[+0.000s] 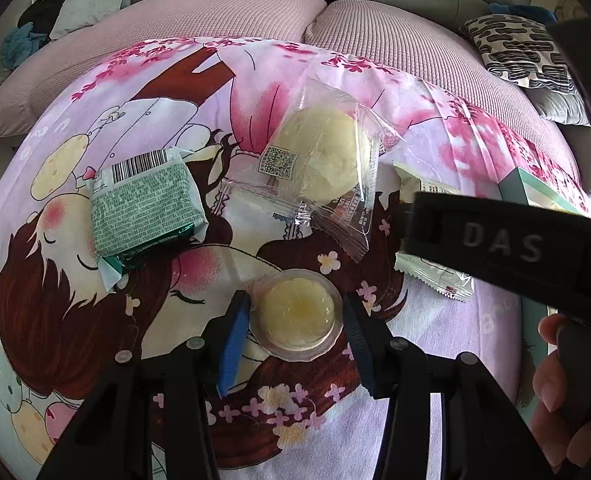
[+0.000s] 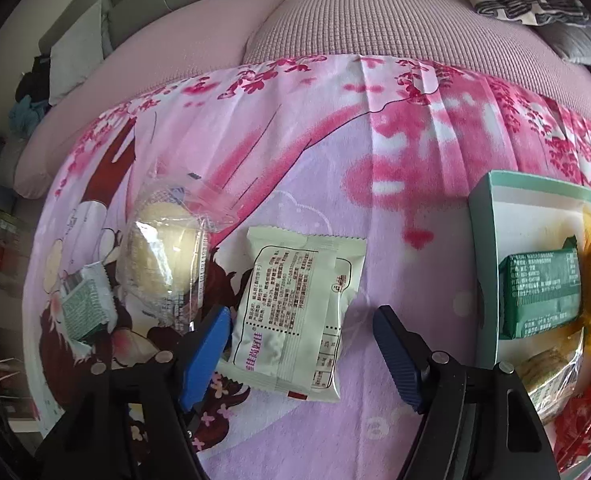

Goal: Organize snacks
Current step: 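Grasp the white cookie pack with the right gripper, then carry the cup cake with the left gripper while the right carries the cookie pack over the tray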

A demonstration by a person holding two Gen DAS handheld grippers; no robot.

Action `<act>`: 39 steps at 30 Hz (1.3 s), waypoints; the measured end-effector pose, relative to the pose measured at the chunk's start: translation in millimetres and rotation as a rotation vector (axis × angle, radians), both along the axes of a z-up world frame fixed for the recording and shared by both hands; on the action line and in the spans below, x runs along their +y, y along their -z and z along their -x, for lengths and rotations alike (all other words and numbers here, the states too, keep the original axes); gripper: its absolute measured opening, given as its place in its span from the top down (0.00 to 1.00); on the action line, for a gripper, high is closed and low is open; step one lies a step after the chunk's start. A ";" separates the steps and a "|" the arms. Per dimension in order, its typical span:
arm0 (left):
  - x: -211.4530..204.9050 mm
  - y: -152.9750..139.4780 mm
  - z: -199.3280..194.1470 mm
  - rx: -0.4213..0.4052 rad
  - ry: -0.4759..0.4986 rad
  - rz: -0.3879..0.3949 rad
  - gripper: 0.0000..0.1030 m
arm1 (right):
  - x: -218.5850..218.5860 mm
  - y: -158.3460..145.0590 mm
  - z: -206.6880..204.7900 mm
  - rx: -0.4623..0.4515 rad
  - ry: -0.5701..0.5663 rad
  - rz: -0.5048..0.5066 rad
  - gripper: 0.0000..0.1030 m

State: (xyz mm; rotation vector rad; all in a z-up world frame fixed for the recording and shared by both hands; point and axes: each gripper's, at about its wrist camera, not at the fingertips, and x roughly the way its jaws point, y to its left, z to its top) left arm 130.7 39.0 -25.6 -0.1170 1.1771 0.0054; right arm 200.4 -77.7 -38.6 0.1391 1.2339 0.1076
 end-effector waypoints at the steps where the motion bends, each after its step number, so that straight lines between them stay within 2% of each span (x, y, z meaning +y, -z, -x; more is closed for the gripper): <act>1: -0.3 0.0 0.0 0.000 0.000 -0.002 0.52 | 2.8 0.8 -1.5 0.002 -0.006 0.017 0.25; 6: 0.9 0.4 -0.1 -0.001 0.003 0.004 0.52 | 14.6 5.5 -5.4 0.001 -0.034 0.095 0.30; 8: 1.3 0.3 0.1 -0.001 0.003 0.005 0.52 | 13.9 5.5 -3.9 -0.010 -0.037 0.098 0.34; 10: 1.2 0.3 0.6 -0.002 0.004 0.004 0.52 | 9.4 4.9 0.2 -0.022 -0.037 0.104 0.44; 12: 1.5 0.2 0.7 -0.002 0.002 0.006 0.52 | 5.1 4.2 2.2 -0.032 -0.033 0.093 0.46; 20: 1.2 0.4 1.1 -0.003 0.009 0.001 0.52 | -7.7 3.6 24.4 -0.074 -0.049 0.082 0.46; 24: -4.5 1.2 1.9 -0.006 0.032 -0.040 0.51 | -13.8 3.6 42.8 -0.099 -0.039 0.077 0.47; 30: -2.8 1.3 1.5 -0.008 0.040 -0.041 0.51 | -28.1 -3.3 51.4 -0.104 0.004 0.023 0.47; 34: -3.3 1.7 1.5 -0.009 0.043 -0.046 0.51 | -32.7 -3.9 65.4 -0.108 0.011 0.043 0.47; 39: -5.3 2.1 1.6 -0.011 0.050 -0.060 0.52 | -33.4 -4.1 83.6 -0.106 0.016 0.017 0.47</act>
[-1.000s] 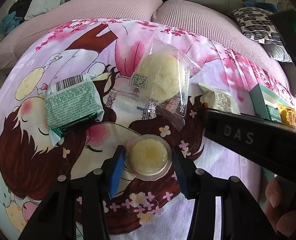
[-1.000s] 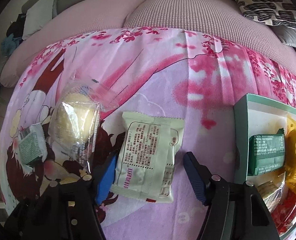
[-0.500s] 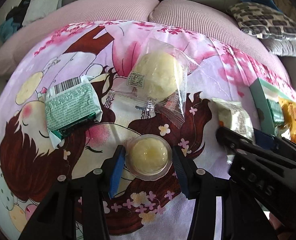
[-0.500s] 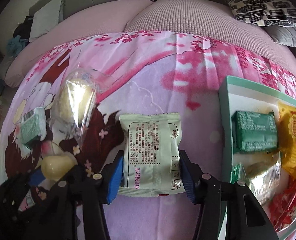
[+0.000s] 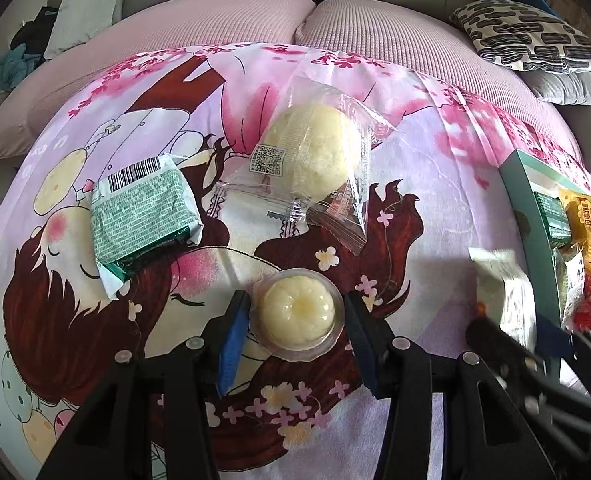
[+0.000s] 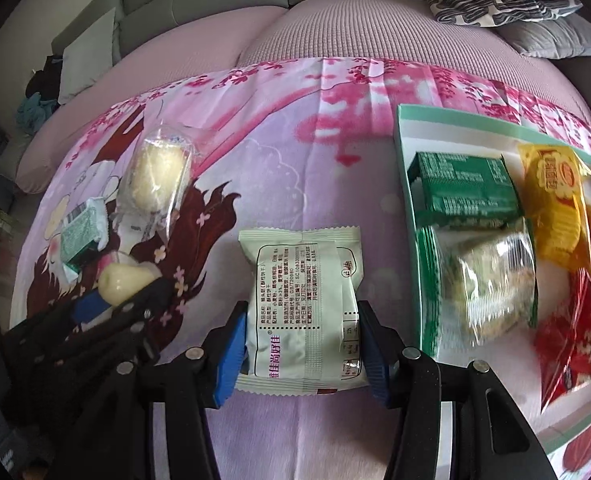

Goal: Organize snacks
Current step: 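Carry the cup cake with the left gripper while the right carries the cookie pack over the tray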

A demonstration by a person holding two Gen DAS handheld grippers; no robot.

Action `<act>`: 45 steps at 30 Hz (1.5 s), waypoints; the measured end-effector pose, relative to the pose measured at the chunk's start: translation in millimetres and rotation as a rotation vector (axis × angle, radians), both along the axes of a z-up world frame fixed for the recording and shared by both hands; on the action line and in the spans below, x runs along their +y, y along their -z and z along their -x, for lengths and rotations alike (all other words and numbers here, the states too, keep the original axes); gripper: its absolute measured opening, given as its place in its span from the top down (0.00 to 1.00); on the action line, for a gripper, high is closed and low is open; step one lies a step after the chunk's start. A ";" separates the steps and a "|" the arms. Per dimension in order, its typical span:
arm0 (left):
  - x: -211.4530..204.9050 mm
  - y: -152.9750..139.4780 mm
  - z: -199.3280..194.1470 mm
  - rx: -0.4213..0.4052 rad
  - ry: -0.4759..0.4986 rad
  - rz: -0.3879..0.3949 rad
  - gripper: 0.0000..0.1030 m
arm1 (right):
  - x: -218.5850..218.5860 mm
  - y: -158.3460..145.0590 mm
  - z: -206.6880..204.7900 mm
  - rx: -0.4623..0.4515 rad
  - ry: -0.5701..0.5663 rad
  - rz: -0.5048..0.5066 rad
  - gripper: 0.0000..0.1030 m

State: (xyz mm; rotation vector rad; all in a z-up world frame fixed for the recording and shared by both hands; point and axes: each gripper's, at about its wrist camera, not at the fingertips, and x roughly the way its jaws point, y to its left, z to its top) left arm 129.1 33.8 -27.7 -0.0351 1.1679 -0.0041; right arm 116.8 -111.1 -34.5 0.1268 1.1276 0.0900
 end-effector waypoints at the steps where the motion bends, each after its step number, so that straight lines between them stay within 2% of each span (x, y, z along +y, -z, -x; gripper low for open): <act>1: -0.7 0.0 -0.2 0.001 0.001 -0.006 0.52 | -0.5 -0.2 3.4 0.001 0.001 -0.007 0.47; 15: -8.3 -10.4 3.8 -0.005 -0.037 -0.036 0.53 | -14.1 -11.4 24.7 -0.021 0.005 -0.088 0.47; 30: -27.6 -73.1 20.9 -0.165 -0.040 -0.027 0.53 | -37.5 -54.9 40.4 -0.142 0.011 -0.160 0.47; 37: -46.9 -86.5 23.8 -0.195 -0.019 -0.015 0.53 | -62.9 -64.8 45.6 -0.167 0.059 -0.167 0.47; 45: -88.7 -92.3 27.1 -0.210 0.063 0.000 0.53 | -110.3 -71.8 50.7 -0.187 0.166 -0.152 0.47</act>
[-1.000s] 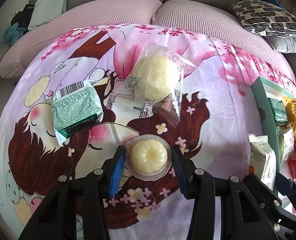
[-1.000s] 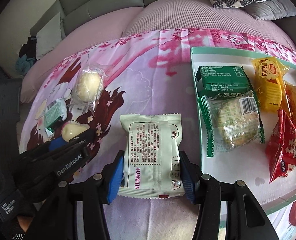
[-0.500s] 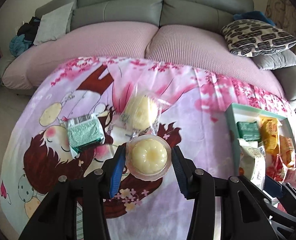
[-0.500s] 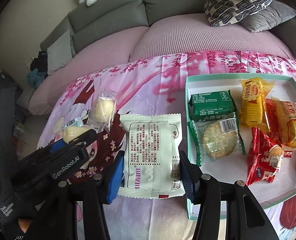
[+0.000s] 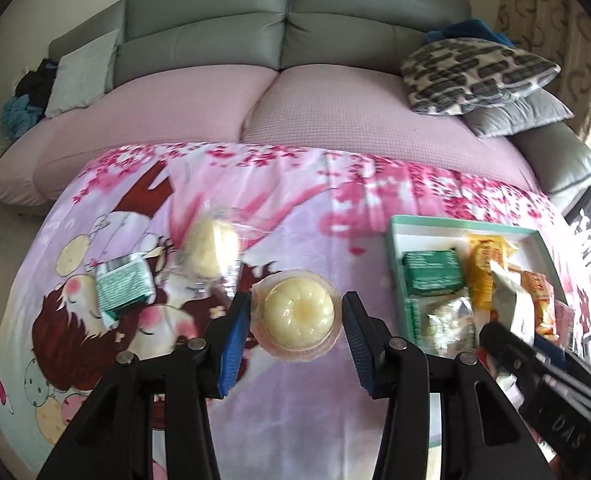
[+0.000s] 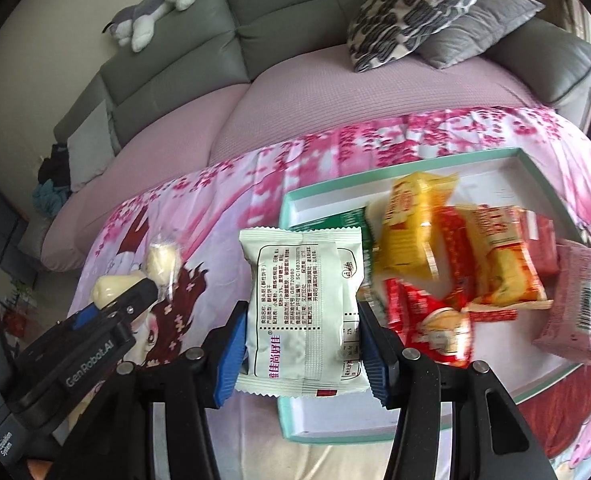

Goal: Organize snacks
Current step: 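Carry the cup cake with the left gripper while the right carries the cookie pack over the tray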

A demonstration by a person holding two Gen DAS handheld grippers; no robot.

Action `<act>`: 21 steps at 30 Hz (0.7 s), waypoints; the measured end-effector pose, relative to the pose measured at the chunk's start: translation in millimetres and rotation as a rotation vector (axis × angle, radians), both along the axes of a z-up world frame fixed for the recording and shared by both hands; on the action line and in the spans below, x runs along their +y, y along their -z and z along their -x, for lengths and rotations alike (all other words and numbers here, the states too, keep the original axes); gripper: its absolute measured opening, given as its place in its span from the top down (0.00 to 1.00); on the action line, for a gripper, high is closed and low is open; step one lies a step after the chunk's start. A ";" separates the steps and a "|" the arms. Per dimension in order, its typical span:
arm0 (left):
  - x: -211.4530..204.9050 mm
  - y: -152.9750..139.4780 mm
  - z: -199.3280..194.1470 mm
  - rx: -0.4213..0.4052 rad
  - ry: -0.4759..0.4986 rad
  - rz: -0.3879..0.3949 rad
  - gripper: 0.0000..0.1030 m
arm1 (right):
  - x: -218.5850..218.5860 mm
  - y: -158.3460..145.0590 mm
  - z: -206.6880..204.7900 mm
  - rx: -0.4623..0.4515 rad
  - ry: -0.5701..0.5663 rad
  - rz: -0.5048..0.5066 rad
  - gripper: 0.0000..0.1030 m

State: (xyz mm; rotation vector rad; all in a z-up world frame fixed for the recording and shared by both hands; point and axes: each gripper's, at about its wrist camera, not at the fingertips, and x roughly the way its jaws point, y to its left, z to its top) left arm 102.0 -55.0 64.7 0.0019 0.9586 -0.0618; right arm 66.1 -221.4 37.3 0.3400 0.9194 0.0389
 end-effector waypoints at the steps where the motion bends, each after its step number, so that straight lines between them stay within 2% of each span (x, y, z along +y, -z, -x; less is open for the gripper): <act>1: -3.7 0.3 0.0 0.001 0.010 0.000 0.53 | -7.1 -0.9 1.2 -0.002 0.016 0.002 0.47; 13: -62.7 10.2 8.3 0.025 0.132 -0.004 0.53 | -96.8 -10.4 21.9 -0.022 0.225 -0.012 0.47; 21: -102.4 23.5 14.0 0.058 0.218 -0.023 0.53 | -155.0 -5.4 39.8 -0.002 0.363 -0.010 0.47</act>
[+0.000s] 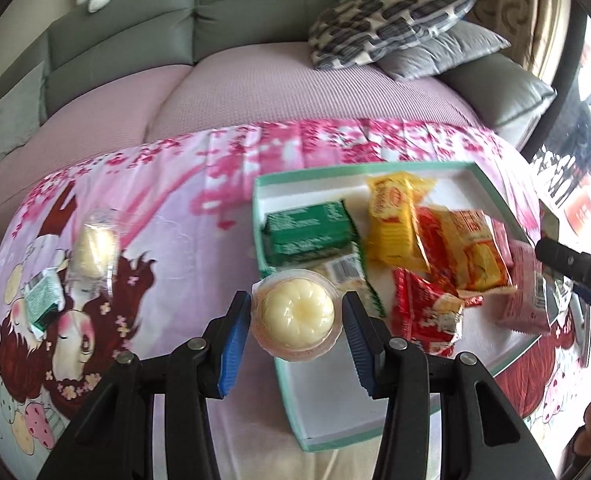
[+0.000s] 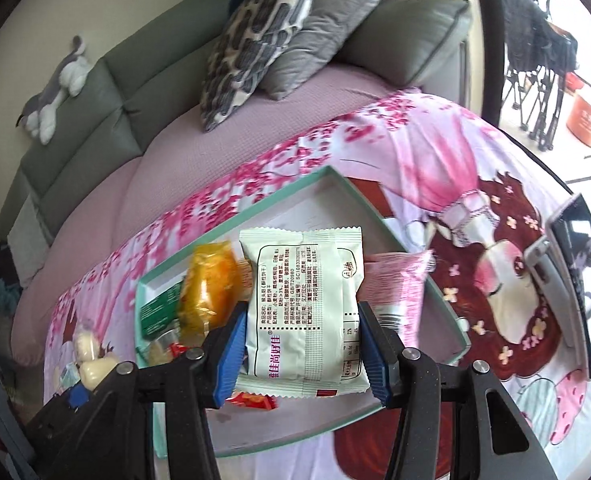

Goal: Organize snacks
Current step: 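Carry the cup cake with the left gripper while the right carries the cookie pack over the tray, then open both grippers to drop the cup cake and cookie pack into the tray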

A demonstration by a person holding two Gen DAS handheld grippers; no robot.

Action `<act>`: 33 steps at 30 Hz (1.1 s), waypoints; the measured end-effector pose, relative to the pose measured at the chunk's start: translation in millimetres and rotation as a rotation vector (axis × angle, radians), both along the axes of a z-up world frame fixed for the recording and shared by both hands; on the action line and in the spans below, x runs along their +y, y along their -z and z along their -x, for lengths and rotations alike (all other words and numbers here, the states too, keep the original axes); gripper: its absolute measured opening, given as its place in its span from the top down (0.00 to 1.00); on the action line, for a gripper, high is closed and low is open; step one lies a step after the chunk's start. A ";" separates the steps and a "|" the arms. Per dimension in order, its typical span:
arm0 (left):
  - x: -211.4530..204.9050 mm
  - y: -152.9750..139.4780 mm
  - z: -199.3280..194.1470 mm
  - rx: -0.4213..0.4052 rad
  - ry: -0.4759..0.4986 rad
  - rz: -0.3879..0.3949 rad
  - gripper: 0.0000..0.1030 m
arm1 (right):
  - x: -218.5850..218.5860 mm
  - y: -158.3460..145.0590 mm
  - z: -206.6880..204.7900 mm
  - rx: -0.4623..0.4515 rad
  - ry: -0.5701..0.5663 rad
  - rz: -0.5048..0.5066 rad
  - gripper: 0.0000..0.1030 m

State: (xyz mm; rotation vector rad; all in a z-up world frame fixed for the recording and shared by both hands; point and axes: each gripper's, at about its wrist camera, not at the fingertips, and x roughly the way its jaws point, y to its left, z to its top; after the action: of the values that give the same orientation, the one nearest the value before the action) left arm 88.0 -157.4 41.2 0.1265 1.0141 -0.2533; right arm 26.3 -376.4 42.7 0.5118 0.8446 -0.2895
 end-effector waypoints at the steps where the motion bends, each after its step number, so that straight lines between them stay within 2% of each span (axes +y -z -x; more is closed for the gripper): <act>1: -2.7 1.8 0.3 0.005 0.006 -0.003 0.53 | -4.9 1.8 1.7 0.006 0.010 -0.001 0.47; 6: -17.1 15.2 1.5 0.036 0.033 -0.028 0.53 | -13.7 9.9 2.3 0.038 0.028 0.011 0.47; 18: -25.2 39.8 -2.5 0.082 0.041 -0.061 0.53 | 3.3 33.6 -13.8 0.076 -0.050 -0.015 0.47; 33: -32.9 45.2 -7.4 0.057 0.056 -0.068 0.53 | 5.6 47.4 -23.7 0.060 -0.073 -0.057 0.47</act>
State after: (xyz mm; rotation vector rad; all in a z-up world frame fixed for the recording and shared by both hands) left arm 95.4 -190.3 -4.0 0.2104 1.0771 -0.2748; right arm 50.0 -370.8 -4.7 0.5260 0.9299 -0.2151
